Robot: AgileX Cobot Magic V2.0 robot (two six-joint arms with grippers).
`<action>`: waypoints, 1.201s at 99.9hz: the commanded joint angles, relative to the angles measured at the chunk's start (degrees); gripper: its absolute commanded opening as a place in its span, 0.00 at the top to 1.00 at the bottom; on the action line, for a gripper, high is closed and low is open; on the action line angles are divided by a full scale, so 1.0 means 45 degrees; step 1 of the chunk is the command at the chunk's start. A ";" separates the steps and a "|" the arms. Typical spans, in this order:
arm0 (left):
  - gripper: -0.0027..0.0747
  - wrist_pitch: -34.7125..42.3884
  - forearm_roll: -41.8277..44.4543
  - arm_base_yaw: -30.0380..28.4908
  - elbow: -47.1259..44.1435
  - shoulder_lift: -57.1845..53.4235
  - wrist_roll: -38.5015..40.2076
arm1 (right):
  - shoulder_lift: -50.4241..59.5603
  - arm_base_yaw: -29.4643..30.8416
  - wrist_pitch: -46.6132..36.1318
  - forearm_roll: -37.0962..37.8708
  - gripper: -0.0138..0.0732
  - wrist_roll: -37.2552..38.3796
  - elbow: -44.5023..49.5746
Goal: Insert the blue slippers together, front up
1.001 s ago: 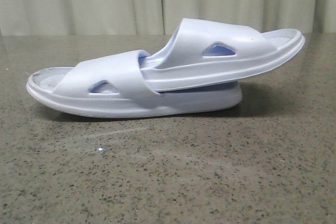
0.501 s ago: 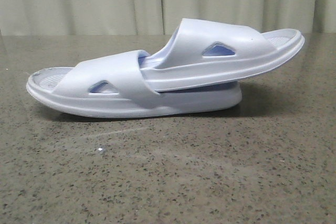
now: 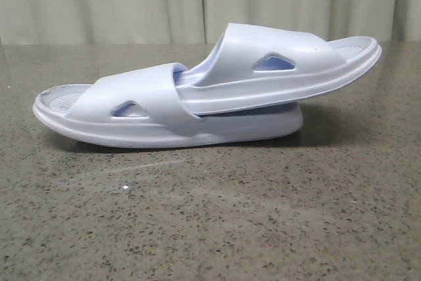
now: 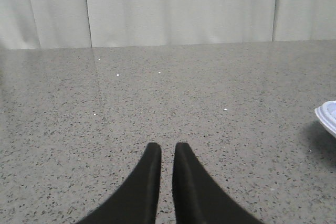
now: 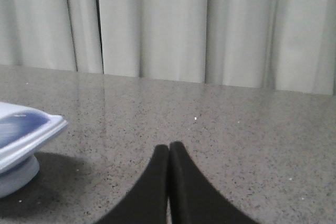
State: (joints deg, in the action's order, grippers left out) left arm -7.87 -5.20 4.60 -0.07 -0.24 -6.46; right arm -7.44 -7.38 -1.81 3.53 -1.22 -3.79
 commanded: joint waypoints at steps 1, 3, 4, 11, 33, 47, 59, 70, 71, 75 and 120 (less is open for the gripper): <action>0.94 0.1063 -0.0109 -0.0023 -0.0115 -0.0366 0.0137 | 0.0135 0.0050 -0.1351 0.0297 0.96 0.0272 0.0061; 0.94 0.1063 -0.0109 -0.0023 -0.0115 -0.0366 0.0137 | 0.0198 0.0050 -0.1435 0.0297 0.96 0.0272 0.0163; 0.94 0.1063 -0.0109 -0.0023 -0.0115 -0.0366 0.0137 | 0.0201 0.0050 -0.1461 0.0297 0.96 0.0272 0.0232; 0.94 0.1063 -0.0109 -0.0023 -0.0115 -0.0366 0.0137 | 0.0362 0.0050 -0.1705 0.0318 0.96 0.0272 0.0533; 0.94 0.1063 -0.0109 -0.0023 -0.0115 -0.0366 0.0137 | 0.0478 0.0050 -0.1823 0.0318 0.96 0.0342 0.1188; 0.94 0.1063 -0.0109 -0.0023 -0.0115 -0.0366 0.0137 | 0.0729 0.0050 -0.1379 0.0383 0.96 0.0619 0.1226; 0.94 0.1063 -0.0109 -0.0023 -0.0115 -0.0366 0.0137 | 0.1242 0.0050 -0.1297 0.0605 0.96 0.0619 0.1226; 0.94 0.1063 -0.0109 -0.0023 -0.0115 -0.0366 0.0137 | 0.1953 0.0050 -0.0643 0.0605 0.96 0.0619 0.1226; 0.94 0.1063 -0.0109 -0.0023 -0.0115 -0.0366 0.0137 | 0.2000 0.0050 -0.0590 0.0605 0.96 0.0619 0.1226; 0.94 0.1063 -0.0109 -0.0023 -0.0115 -0.0366 0.0137 | 0.2047 0.0050 -0.0425 0.0626 0.96 0.0641 0.1226; 0.94 0.1063 -0.0109 -0.0023 -0.0115 -0.0366 0.0137 | 0.2045 0.0467 0.0015 0.0626 0.96 0.0637 0.1226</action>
State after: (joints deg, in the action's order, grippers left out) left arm -7.87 -5.20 4.60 -0.07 -0.24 -6.36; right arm 0.50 -6.12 2.23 5.81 1.52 0.52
